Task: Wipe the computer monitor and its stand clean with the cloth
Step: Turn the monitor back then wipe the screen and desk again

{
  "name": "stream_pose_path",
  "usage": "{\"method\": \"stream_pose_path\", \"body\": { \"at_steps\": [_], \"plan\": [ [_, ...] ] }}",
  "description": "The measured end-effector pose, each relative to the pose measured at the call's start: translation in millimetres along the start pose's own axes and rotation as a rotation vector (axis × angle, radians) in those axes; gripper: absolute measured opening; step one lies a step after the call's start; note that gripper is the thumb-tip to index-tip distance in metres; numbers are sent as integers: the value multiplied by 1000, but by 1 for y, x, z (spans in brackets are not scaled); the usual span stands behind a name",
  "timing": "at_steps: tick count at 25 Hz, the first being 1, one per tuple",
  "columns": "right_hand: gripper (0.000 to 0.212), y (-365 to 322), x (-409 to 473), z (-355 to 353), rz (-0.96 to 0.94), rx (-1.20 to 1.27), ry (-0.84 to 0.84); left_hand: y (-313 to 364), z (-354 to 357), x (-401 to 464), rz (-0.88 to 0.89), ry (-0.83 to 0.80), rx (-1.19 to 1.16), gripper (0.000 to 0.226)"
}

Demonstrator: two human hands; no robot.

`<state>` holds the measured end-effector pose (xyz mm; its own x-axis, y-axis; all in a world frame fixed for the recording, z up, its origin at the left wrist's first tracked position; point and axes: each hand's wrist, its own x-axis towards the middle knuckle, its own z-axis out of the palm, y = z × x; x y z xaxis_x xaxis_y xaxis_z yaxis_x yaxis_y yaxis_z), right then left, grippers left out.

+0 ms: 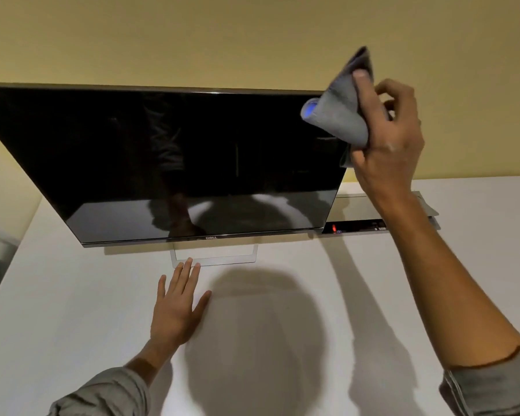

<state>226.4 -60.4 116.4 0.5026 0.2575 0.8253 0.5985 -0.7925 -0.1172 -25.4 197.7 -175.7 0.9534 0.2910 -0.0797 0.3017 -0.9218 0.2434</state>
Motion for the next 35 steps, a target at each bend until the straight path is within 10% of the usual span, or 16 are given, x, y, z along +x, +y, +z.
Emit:
{"method": "stream_pose_path", "body": {
  "at_steps": [13,22,35],
  "plan": [
    [93,-14,-180,51,-385,-20,-781,2,-3,-1,5,21,-31,74],
    [45,-26,15,14,-361,-45,-53,0,-2,0,8,24,-27,75],
    [77,-9,-176,68,-653,-133,-714,-1,1,0,19,52,-26,73]
  ]
}}
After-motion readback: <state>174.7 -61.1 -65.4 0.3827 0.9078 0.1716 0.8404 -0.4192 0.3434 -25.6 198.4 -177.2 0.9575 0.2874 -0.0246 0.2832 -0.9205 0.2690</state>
